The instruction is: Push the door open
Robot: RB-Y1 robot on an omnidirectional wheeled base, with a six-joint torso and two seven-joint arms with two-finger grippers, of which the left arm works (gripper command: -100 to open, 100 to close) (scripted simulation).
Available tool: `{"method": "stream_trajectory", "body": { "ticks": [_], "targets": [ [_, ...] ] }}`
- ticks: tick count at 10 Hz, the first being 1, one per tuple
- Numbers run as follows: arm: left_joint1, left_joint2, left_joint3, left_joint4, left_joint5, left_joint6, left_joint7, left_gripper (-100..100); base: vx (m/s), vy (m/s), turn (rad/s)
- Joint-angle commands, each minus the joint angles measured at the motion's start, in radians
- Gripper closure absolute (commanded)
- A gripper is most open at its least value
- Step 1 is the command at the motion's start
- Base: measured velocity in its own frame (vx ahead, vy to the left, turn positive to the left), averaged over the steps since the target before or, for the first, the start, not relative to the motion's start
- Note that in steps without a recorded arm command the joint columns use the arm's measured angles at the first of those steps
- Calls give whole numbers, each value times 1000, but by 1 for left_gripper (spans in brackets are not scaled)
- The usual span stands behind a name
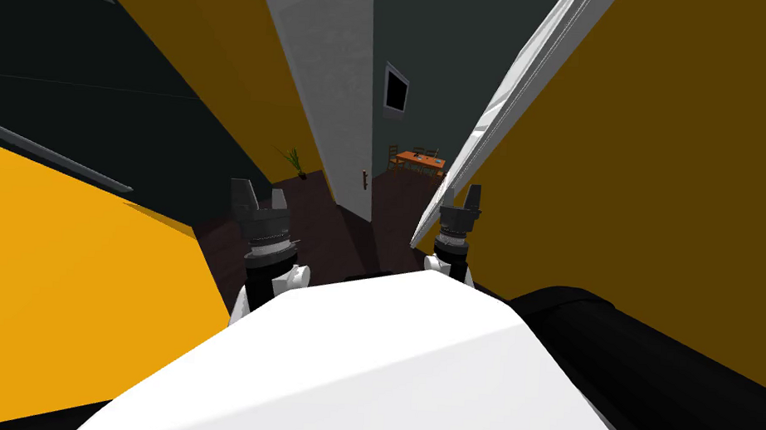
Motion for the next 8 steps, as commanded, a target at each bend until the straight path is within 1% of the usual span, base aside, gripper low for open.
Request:
{"method": "stream_trajectory", "body": {
  "ticks": [1, 5, 6, 7, 8],
  "targets": [
    [-11, 8, -2, 28, 10, -5, 21, -100, 51, 16, -107],
    [-40, 26, -6, 104, 37, -17, 80, -100, 100, 51, -112],
    [-51, 32, -8, 134, 47, -22, 102, -100, 98, 47, -120],
    [-57, 35, -9, 149, 53, -24, 114, -100, 94, 53, -127],
    [-69, 41, -11, 181, 64, -30, 138, -100, 89, 56, -142]
  ]
}}
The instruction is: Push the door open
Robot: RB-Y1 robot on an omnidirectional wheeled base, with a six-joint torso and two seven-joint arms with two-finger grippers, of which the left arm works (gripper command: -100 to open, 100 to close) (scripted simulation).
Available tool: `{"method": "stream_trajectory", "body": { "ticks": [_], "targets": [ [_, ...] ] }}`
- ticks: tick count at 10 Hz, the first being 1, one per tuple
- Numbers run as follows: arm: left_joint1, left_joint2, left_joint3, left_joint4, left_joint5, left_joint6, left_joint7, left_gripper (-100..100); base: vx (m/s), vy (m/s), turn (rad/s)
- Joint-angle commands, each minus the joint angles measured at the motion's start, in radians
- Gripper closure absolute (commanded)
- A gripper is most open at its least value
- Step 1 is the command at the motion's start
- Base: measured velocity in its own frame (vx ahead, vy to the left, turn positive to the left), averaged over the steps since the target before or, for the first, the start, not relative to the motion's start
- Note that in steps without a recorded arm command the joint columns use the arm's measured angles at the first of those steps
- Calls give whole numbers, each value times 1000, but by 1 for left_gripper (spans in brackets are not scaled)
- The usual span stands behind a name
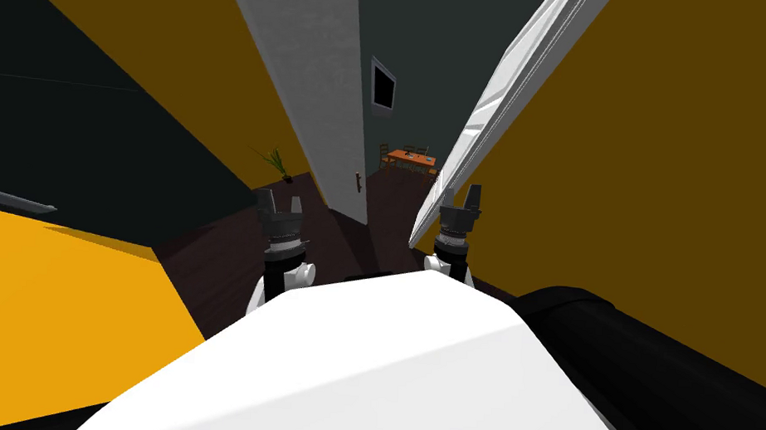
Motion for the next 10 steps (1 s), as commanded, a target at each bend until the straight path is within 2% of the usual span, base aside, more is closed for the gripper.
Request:
{"method": "stream_trajectory", "body": {
  "ticks": [1, 2, 10],
  "targets": [
    [-14, 4, -5, 32, 12, -1, 29, -100, 82, 55, -127],
    [-29, 10, -7, 69, 25, -7, 58, -100, 109, 76, -167],
    [-93, 30, -17, 238, 85, -35, 187, -100, 90, 64, -116]
  ]
}}
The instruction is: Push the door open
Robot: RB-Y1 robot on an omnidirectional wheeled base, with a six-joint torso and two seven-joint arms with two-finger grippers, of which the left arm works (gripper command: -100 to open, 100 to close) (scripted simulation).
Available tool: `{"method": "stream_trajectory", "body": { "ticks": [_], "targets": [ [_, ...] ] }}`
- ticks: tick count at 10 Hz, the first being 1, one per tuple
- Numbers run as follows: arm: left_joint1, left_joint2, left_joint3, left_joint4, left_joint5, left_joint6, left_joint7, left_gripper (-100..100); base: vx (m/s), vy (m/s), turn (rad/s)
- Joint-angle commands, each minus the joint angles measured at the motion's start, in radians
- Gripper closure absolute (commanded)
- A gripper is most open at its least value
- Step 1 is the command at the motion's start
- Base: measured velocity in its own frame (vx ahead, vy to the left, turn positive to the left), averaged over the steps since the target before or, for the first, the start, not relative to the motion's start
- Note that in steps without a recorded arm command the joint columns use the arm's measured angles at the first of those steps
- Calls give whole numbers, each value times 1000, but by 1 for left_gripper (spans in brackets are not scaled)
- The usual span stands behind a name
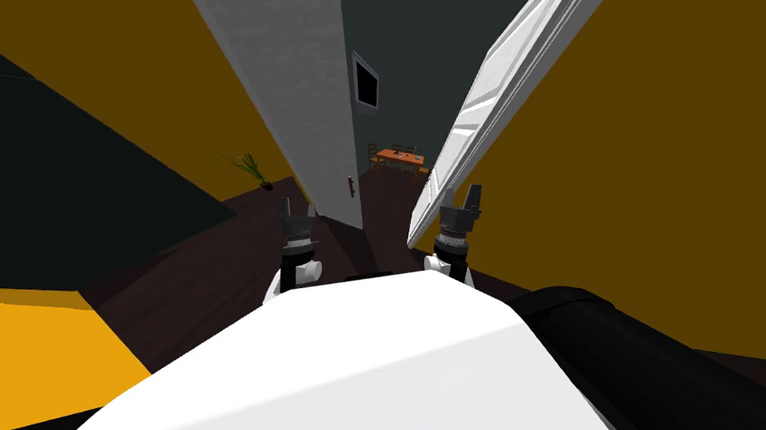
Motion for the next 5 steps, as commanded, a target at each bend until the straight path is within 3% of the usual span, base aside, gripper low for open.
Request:
{"method": "stream_trajectory", "body": {
  "ticks": [1, 5],
  "targets": [
    [-9, 1, -5, 33, 12, -6, 30, -100, 72, 55, -135],
    [-46, 9, -11, 130, 46, -22, 104, -100, 82, 74, -133]
  ]
}}
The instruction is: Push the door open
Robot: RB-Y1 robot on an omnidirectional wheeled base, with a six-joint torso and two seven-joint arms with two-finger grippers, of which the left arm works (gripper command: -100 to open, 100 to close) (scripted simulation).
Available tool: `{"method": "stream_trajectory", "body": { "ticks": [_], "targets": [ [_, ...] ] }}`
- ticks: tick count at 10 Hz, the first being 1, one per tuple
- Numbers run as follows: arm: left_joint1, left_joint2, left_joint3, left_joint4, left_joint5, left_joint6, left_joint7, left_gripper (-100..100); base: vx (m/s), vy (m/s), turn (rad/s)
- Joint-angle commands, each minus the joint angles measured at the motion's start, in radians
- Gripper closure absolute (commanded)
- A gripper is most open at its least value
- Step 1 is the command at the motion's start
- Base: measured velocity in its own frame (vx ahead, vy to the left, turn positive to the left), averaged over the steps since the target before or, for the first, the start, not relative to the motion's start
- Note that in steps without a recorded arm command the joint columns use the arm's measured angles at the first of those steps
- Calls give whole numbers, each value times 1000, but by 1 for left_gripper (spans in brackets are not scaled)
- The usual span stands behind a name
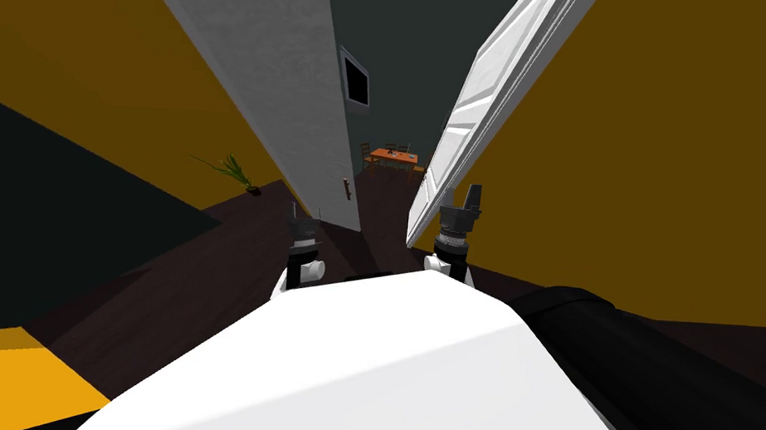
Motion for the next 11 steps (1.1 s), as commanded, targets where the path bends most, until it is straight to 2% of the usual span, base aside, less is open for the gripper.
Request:
{"method": "stream_trajectory", "body": {
  "ticks": [1, 11],
  "targets": [
    [-16, 2, -2, 38, 14, -4, 33, -100, 89, 88, -119],
    [-116, 10, -18, 299, 107, -47, 232, -100, 74, 85, -139]
  ]
}}
